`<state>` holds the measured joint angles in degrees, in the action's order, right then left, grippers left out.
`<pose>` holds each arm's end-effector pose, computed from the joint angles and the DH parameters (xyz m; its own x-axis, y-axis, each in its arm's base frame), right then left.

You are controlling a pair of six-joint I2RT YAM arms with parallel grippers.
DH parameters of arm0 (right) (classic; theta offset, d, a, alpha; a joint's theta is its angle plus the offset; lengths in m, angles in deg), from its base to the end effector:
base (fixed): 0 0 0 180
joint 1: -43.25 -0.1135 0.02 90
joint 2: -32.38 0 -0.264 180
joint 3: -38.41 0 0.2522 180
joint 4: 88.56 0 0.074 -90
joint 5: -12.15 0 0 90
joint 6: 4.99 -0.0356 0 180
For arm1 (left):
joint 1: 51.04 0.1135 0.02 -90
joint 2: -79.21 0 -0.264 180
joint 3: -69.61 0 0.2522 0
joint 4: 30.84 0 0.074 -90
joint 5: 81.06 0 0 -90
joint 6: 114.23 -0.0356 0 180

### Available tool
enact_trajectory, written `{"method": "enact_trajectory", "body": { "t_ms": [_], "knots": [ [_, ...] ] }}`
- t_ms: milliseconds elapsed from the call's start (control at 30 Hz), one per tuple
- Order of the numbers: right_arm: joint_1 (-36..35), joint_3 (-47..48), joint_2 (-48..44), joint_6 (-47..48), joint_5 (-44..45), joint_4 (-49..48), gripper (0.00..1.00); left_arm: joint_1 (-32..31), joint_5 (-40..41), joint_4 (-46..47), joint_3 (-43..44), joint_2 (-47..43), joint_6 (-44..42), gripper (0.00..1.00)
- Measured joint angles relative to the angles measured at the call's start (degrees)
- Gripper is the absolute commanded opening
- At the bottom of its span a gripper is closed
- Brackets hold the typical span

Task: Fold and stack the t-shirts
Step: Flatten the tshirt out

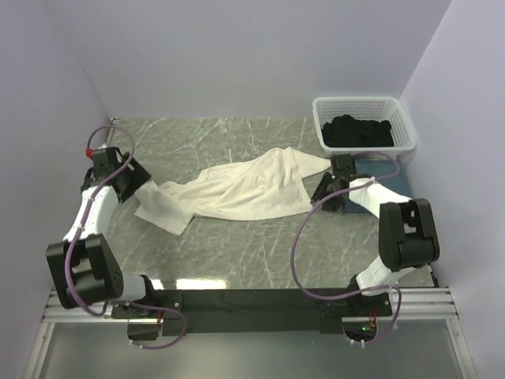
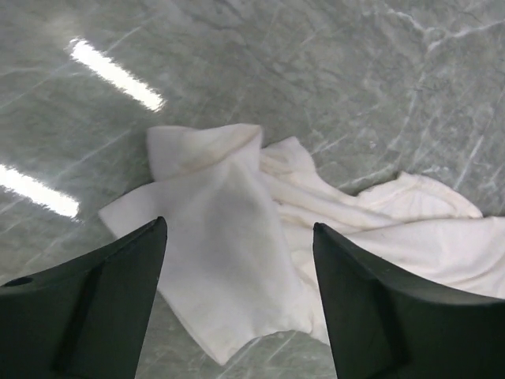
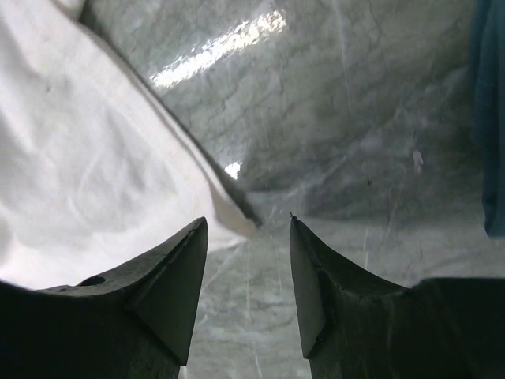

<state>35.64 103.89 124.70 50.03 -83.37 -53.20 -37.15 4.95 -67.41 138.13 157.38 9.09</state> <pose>0.3036 0.0440 0.1666 -0.8195 0.4662 -0.3334 0.3582 0.8707 0.3371 0.2824 0.0673 0.2505 -0.4798 -0.6831 -0.5506 -0.5461 0.7237 -0.4220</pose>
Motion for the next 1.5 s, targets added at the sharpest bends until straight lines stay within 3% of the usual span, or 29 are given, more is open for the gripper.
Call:
{"method": "enact_trajectory", "body": {
  "t_ms": [200,367,633,1133,1500],
  "knots": [
    [-1.46,-2.19,-5.75,0.63,-1.25,-0.48,0.54,2.78,4.31,0.72,-9.11,-7.23,0.90,0.68],
    [-3.19,-3.63,-7.19,1.55,-2.75,-0.92,0.53,4.24,5.88,0.76,-12.00,-6.32,0.66,0.68],
    [-3.76,-5.22,-8.98,3.26,-3.19,-0.96,0.53,4.11,5.84,1.97,-11.21,3.50,-1.60,0.73],
    [-3.76,-6.32,-10.71,4.68,-3.72,-0.94,0.53,1.09,10.93,1.81,-9.60,8.48,-5.16,0.65],
    [-3.76,-6.34,-10.71,5.03,-3.74,-0.96,0.53,-1.36,14.36,2.91,-6.40,12.83,-8.68,0.50]
  ]
}}
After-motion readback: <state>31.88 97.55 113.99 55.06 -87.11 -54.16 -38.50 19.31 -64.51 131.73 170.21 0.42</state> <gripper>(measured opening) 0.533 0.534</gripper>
